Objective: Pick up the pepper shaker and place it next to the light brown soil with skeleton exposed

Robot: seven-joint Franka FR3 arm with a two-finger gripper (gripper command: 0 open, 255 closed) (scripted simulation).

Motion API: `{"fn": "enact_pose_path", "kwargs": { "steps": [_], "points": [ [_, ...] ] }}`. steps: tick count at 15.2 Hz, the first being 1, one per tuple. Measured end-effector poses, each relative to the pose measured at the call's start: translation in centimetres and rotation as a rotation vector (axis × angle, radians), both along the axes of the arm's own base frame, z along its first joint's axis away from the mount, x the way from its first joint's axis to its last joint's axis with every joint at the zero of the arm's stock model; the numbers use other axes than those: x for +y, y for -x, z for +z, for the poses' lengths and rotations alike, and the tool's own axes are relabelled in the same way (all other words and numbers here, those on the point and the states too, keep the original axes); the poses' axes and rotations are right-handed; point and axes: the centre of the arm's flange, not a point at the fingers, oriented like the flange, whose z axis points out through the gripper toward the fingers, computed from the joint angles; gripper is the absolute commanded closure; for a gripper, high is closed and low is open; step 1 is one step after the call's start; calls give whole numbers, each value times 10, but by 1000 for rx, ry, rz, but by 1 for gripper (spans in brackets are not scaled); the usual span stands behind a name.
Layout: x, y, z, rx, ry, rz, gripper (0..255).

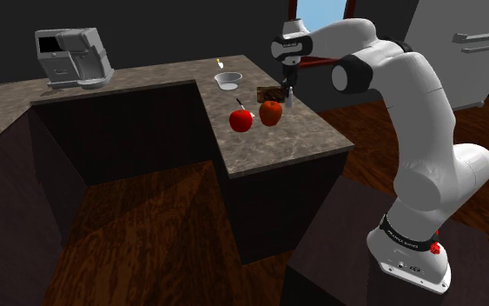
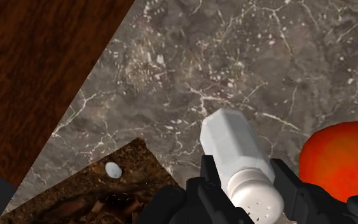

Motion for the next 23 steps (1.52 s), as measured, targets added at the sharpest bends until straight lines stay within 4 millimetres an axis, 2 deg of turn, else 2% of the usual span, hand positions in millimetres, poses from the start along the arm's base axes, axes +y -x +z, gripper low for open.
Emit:
{"fn": "enact_pose_path", "kwargs": {
  "steps": [9,16,17,23],
  "points": [
    [1,0,-48,0,0,0,255],
    [1,0,-54,0,0,0,255],
    [1,0,-54,0,0,0,0],
    [1,0,-54,0,0,0,0]
  ]
}}
